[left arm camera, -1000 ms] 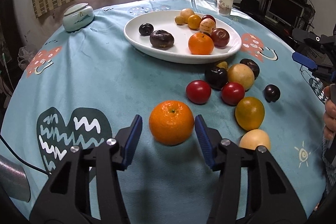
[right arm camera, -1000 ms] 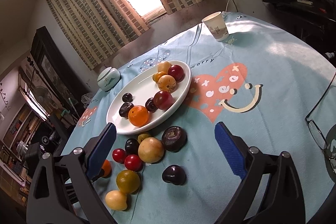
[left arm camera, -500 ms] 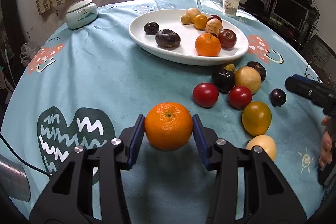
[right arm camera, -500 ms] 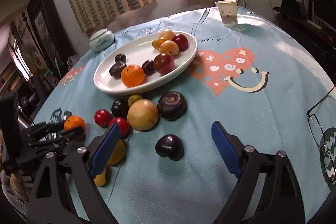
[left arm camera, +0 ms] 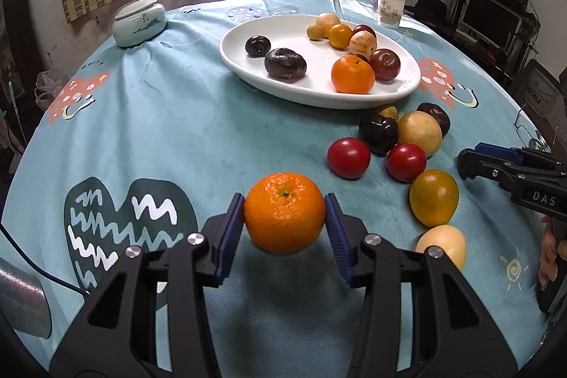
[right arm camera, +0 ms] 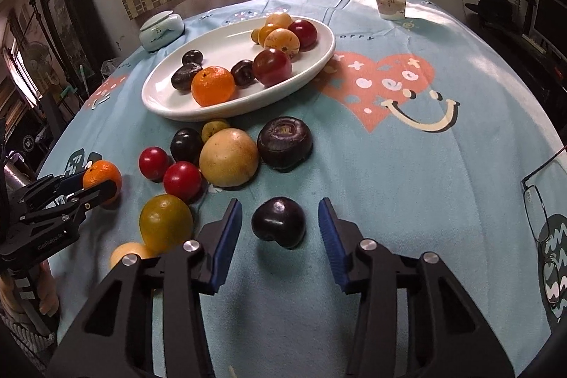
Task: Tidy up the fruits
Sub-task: 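Grasp another tangerine with left tool while right tool grasps a dark plum, then release tangerine onto plate with left tool while right tool releases dark plum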
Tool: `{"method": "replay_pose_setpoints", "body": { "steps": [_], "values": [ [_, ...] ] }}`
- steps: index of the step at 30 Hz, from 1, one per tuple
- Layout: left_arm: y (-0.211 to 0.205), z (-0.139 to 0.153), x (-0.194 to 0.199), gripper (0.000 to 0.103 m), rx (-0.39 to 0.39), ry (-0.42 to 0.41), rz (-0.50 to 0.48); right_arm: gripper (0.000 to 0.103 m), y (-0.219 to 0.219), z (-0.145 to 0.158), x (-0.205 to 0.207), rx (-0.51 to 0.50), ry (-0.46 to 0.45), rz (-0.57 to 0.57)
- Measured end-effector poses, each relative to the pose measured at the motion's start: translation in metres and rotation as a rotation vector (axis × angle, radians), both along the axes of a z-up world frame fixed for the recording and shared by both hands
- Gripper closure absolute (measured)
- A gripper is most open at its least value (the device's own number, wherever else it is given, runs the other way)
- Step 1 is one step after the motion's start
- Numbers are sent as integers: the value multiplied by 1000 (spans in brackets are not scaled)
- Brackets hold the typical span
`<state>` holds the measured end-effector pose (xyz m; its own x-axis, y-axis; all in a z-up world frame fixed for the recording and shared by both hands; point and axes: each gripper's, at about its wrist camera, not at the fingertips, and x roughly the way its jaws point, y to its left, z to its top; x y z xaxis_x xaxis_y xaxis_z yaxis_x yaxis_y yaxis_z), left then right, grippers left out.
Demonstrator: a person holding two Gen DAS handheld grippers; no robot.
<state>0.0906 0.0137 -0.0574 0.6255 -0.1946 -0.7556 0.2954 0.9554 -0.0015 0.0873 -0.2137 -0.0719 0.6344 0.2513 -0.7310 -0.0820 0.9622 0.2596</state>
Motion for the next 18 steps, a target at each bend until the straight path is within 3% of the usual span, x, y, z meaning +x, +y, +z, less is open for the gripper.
{"method": "replay_pose_setpoints", "body": {
  "steps": [4, 8, 12, 18],
  "values": [
    [-1, -1, 1, 56, 2, 3, 0, 70, 2, -5, 4, 7, 28, 21],
    [-3, -4, 2, 56, 6, 13, 0, 71, 3, -6, 3, 6, 27, 29],
    [-1, 1, 3, 57, -21, 2, -8, 72, -4, -4, 1, 67, 7, 31],
    [-6, 38, 34, 57, -62, -42, 15, 72, -12, 41, 11, 86, -120, 13]
  ]
}}
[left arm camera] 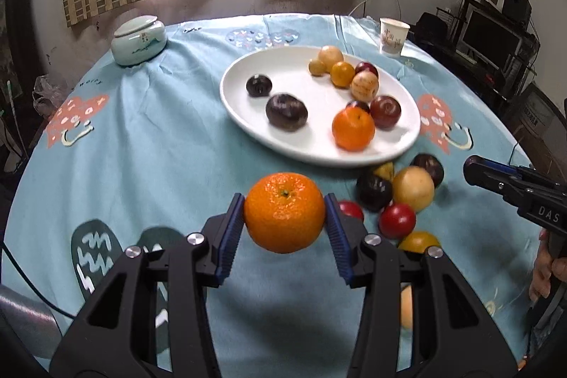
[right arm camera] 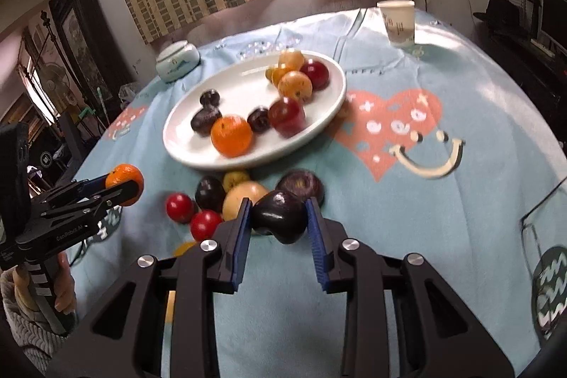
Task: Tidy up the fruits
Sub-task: 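Release tangerine onto plate with left tool while right tool releases dark plum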
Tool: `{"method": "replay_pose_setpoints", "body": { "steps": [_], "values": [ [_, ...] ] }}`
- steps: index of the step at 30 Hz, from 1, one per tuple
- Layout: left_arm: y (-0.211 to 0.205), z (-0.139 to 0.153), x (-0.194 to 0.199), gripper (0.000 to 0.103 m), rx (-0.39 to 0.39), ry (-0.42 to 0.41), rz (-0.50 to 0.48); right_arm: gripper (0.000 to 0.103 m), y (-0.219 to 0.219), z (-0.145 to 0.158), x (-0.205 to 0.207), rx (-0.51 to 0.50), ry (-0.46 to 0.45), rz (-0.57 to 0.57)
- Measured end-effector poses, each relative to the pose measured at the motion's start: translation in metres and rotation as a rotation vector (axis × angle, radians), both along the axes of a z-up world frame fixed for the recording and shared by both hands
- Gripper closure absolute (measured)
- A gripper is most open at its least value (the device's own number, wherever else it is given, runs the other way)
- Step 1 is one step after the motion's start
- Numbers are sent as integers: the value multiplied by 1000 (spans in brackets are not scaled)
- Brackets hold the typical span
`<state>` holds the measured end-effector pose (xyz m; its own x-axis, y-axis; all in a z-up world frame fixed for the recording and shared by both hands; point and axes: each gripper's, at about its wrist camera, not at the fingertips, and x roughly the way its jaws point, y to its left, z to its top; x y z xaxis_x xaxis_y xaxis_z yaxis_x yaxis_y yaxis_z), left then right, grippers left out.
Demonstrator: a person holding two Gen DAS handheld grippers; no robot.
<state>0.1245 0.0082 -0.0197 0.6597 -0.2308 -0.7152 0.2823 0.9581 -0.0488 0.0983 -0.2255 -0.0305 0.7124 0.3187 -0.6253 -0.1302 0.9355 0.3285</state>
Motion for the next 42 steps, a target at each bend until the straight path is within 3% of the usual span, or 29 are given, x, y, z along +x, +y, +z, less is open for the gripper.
{"method": "replay_pose_setpoints", "body": {
  "steps": [6, 14, 22, 26, 29, 30, 31, 42],
  "values": [
    [-28, 28, 50, 57, -21, -35, 5, 72, -6, 49, 48, 7, -99, -42],
    [-50, 21, 122, 57, -40, 20, 25, 72, 5, 28, 120, 3, -34, -32],
    [-50, -3, 168, 56, -40, 87, 50, 72, 36, 10, 153, -29, 2, 81],
    [-50, -11, 179, 55, -52, 103, 48, 70, 43, 8, 156, -40, 3, 111],
    [-49, -9, 179, 42, -62, 85, 52, 68, 45, 4, 158, -63, 12, 106],
    [-48, -7, 179, 41, -66, 81, 50, 58, 45, 2, 159, -70, 18, 101],
    [-47, -5, 179, 41, -74, 81, 48, 35, 45, 1, 158, -76, 17, 91],
    [-23, 31, 151, 35, -118, 6, 80, 33, 29, 42, 129, -35, -141, 55]
  ]
}}
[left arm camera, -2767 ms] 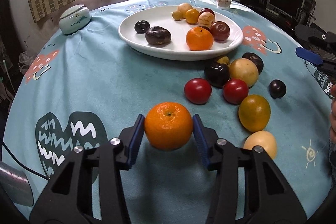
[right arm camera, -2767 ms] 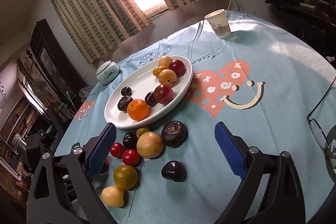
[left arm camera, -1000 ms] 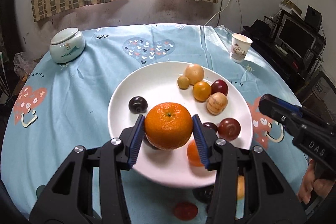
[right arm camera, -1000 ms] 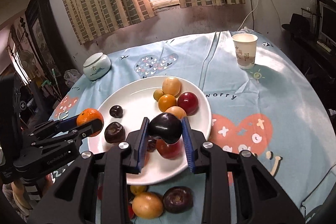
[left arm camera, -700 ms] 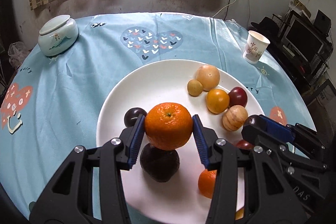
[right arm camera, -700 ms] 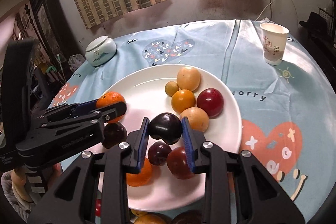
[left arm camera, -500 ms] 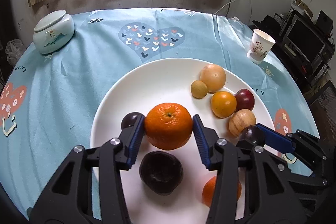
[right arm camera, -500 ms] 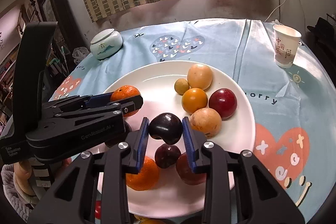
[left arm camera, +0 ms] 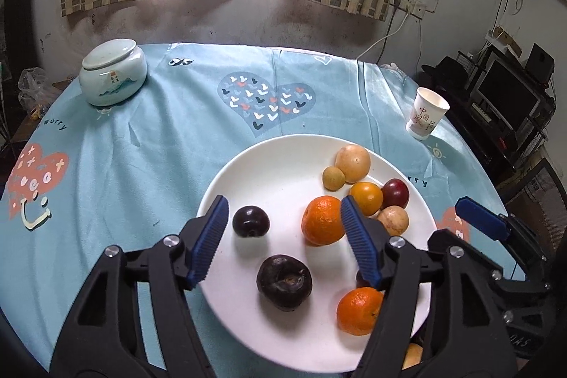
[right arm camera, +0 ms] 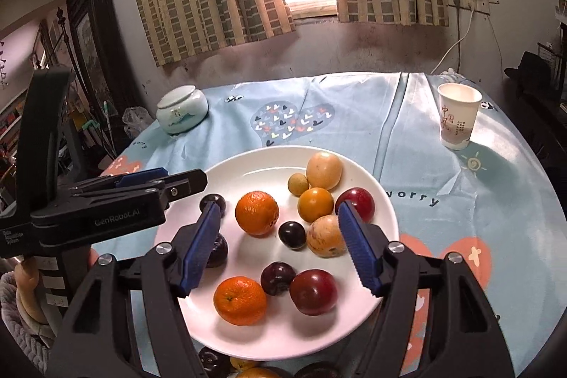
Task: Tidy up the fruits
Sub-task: 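Release tangerine onto plate with left tool while right tool releases dark plum, then grasp a red round fruit with left tool while right tool grasps a large purple plum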
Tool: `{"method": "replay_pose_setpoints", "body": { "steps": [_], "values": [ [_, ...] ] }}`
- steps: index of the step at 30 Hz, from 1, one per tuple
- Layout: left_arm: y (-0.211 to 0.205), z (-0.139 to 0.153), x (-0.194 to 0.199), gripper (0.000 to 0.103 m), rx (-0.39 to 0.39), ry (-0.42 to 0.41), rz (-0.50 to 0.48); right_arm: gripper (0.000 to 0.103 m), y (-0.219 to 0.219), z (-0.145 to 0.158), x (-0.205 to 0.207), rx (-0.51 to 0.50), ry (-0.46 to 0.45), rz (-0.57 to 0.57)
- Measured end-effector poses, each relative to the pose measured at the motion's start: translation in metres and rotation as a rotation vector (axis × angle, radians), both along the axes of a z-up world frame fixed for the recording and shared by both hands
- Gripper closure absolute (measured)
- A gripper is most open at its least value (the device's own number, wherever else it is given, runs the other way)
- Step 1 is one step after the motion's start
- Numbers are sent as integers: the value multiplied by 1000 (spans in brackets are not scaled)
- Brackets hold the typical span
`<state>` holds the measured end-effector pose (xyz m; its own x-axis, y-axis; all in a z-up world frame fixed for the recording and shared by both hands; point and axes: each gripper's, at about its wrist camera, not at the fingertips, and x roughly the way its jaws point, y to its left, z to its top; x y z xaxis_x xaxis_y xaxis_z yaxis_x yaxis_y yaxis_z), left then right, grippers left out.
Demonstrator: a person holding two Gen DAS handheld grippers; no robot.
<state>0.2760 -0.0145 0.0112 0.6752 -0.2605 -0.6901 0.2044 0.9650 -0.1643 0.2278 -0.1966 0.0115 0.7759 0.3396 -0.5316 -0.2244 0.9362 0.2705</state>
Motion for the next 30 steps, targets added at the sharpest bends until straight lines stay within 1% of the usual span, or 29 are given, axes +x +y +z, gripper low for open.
{"method": "replay_pose_setpoints", "body": {
  "steps": [4, 7, 9, 11, 12, 14, 16, 17, 18, 19, 22, 24, 30],
  "values": [
    [2, 4, -27, 34, 44, -24, -5, 33, -3, 11, -22, 26, -22, 0],
    [5, -6, -56, 33, 75, -21, -17, 31, -10, 2, -51, 61, -22, -8],
    [3, -14, -73, 33, 100, 1, -40, 28, -16, -6, -69, 76, -12, -24],
    [3, -20, -92, 32, 121, -2, -61, 28, -26, -16, -86, 106, -4, -46],
    [3, -24, -102, 30, 139, -3, -67, 28, -31, -20, -94, 122, 3, -55],
    [3, -35, -121, 28, 174, -4, -73, 28, -41, -26, -107, 148, 17, -78],
    [2, -46, -133, 28, 201, 10, -81, 26, -52, -30, -115, 176, 28, -112],
    [0, -51, -137, 28, 213, 18, -85, 23, -58, -31, -118, 197, 28, -128],
    [-2, -54, -140, 28, 224, 25, -90, 15, -63, -33, -120, 213, 31, -144],
    [-4, -57, -142, 28, 236, 26, -96, 11, -66, -34, -121, 222, 36, -163],
    [-10, -59, -147, 28, 242, 8, -119, 11, -70, -35, -123, 236, 37, -171],
    [-14, -62, -149, 25, 251, 4, -130, 11, -68, -34, -123, 229, 33, -163],
    [-22, -66, -151, 25, 238, 15, -184, 11, -66, -35, -122, 210, 42, -157]
  ]
}}
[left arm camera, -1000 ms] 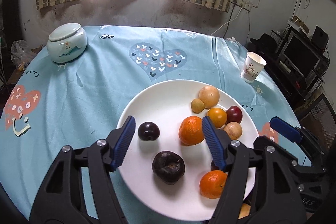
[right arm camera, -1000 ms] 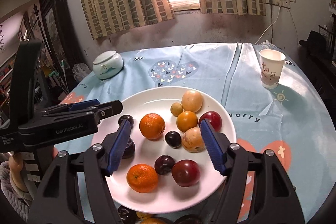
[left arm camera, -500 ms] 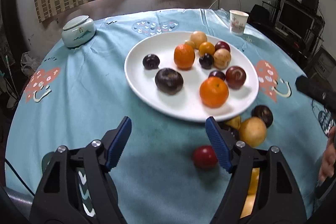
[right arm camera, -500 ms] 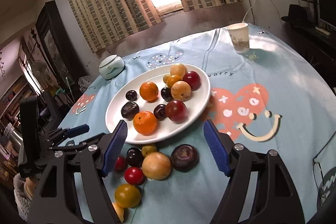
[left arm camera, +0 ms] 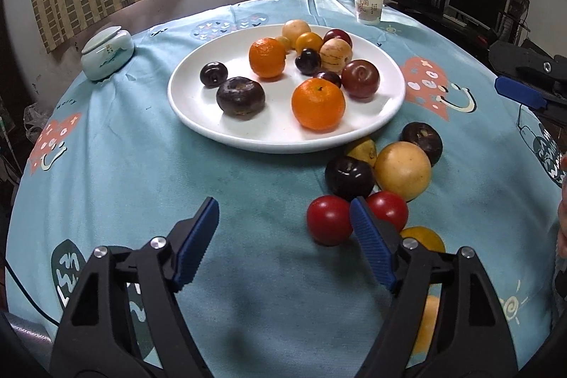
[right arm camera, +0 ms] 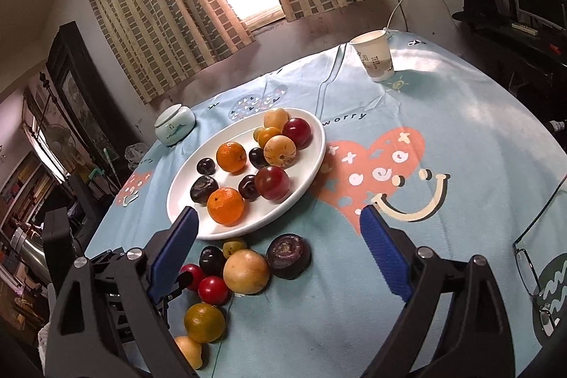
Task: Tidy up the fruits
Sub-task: 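Grasp a red round fruit with left tool while right tool grasps a large purple plum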
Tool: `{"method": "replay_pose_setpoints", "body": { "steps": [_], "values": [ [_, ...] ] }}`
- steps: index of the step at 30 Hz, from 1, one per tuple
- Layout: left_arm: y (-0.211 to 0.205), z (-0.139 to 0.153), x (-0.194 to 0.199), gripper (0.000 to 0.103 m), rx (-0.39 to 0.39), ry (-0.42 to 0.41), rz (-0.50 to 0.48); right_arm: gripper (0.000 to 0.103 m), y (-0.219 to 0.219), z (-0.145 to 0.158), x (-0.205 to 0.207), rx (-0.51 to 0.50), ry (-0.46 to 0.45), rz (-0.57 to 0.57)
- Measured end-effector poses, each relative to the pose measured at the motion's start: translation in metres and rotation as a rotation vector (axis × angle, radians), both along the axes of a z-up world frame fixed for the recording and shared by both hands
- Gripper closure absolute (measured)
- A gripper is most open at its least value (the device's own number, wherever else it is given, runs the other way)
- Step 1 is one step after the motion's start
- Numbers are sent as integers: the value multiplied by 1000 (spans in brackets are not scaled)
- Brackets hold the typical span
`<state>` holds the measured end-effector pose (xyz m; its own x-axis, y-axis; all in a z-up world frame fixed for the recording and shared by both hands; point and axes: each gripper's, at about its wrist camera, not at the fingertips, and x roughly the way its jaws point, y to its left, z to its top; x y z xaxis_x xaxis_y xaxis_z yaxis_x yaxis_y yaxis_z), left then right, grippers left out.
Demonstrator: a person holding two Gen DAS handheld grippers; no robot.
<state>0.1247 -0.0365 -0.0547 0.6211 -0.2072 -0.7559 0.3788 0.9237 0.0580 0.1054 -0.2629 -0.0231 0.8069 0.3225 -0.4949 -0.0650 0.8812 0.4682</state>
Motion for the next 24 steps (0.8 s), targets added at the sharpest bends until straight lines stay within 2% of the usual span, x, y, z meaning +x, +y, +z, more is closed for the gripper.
{"method": "replay_pose_setpoints", "body": {
  "steps": [2, 4, 6, 8, 10, 12, 13, 19, 21, 24],
  "values": [
    [-3, -1, -1, 23, 5, 2, -8, 11, -1, 0, 0, 1, 0, -6],
    [-2, -2, -1, 27, -8, 9, -17, 11, -2, 0, 0, -1, -2, -10],
    [-1, -1, -1, 40, -38, 22, -31, 11, -2, 0, 0, -5, -4, -12],
    [-2, -2, -2, 41, -50, 33, -49, 11, -2, 0, 0, -4, -4, -12],
    [-6, -4, -3, 47, -55, 39, -72, 11, -2, 0, -1, -5, -5, -14],
    [-8, -5, -4, 62, -71, 47, -98, 11, -2, 0, -1, -4, -7, -14],
    [-9, -5, -5, 64, -77, 49, -106, 11, -2, 0, -1, -5, -8, -15],
    [-11, -9, -1, 67, -89, 59, -101, 11, 1, -2, 2, -16, 8, -4],
    [-11, -10, 0, 73, -107, 90, -109, 11, 1, -4, 3, -23, 17, -1],
    [-11, -11, -4, 73, -97, 95, -108, 11, 2, -7, 6, -32, 36, -2]
  ]
}}
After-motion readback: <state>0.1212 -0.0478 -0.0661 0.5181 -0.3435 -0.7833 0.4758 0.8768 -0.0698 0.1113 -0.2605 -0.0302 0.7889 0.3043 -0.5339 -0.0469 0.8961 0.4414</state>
